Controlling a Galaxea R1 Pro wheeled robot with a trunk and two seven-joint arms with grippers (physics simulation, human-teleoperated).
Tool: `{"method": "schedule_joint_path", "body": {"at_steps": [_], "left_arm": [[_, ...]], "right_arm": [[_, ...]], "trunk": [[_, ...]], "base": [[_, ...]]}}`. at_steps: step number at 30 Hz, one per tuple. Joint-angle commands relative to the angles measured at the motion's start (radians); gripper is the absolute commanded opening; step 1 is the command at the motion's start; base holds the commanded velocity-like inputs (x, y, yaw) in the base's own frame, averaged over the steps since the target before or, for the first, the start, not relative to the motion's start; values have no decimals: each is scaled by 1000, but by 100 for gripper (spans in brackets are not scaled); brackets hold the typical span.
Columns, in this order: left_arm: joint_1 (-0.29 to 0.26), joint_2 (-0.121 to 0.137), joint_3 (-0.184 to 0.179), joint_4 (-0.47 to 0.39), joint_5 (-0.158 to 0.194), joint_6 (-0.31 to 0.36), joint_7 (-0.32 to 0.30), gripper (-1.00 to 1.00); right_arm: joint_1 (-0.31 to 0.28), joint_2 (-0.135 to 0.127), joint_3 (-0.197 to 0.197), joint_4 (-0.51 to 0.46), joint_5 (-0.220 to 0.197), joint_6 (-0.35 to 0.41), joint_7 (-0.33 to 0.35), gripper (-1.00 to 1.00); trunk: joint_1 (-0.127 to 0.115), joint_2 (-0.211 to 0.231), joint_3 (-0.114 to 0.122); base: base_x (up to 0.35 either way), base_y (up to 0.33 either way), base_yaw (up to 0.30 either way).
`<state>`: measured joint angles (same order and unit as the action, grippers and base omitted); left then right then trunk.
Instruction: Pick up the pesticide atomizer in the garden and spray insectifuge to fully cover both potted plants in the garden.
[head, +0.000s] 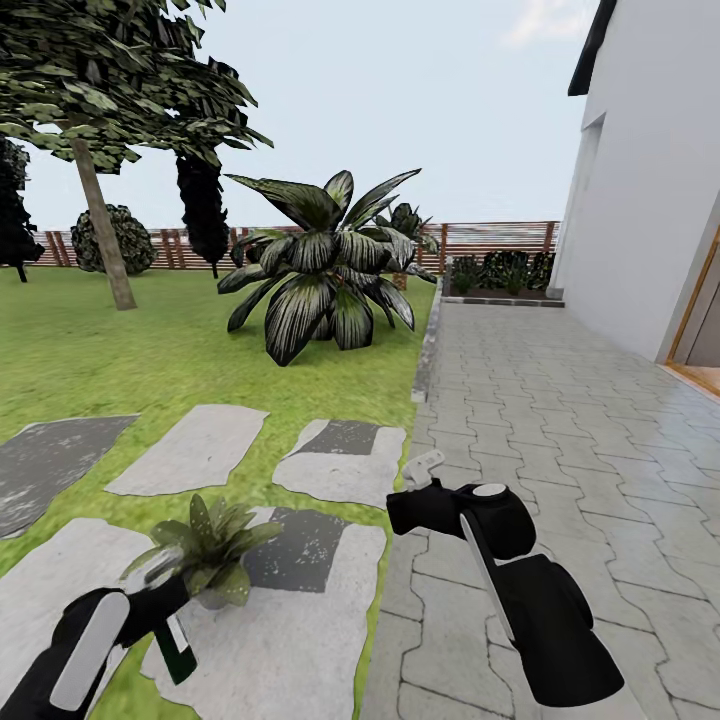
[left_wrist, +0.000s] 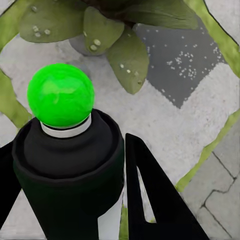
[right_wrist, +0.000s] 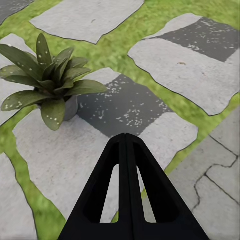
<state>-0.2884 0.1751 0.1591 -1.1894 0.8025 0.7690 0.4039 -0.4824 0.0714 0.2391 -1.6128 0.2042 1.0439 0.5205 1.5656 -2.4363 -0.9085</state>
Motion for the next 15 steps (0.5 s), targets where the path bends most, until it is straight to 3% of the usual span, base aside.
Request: {"method": "schedule_joint_path", "body": {"at_steps": [1, 4, 6, 11, 15], "left_arm": [[-1, 1, -1, 26, 12, -1, 14, -100], [-21, -5, -12, 113, 7, -9, 20, -100], [-39, -12, -46, 150, -14, -23, 21, -100], [-64, -48, -87, 175, -33, -39, 23, -100], [-76, -48, -89, 176, -36, -37, 22, -100]], "right_arm": [[-1, 0, 0, -1, 11, 3, 9, -100], [-1, -1, 0, -1, 11, 3, 9, -100], [-1, -1, 0, -2, 11, 3, 9, -100], [-1, -2, 0, -2, 10, 3, 10, -100], [-1, -3, -1, -2, 10, 3, 9, -100]], "trunk": [[0, 0, -1], [0, 0, -1], [0, 0, -1], [0, 0, -1], [0, 0, -1]], "base": [[0, -53, 0], [0, -195, 0], [0, -279, 0], [14, -324, 0], [199, -235, 0]]}}
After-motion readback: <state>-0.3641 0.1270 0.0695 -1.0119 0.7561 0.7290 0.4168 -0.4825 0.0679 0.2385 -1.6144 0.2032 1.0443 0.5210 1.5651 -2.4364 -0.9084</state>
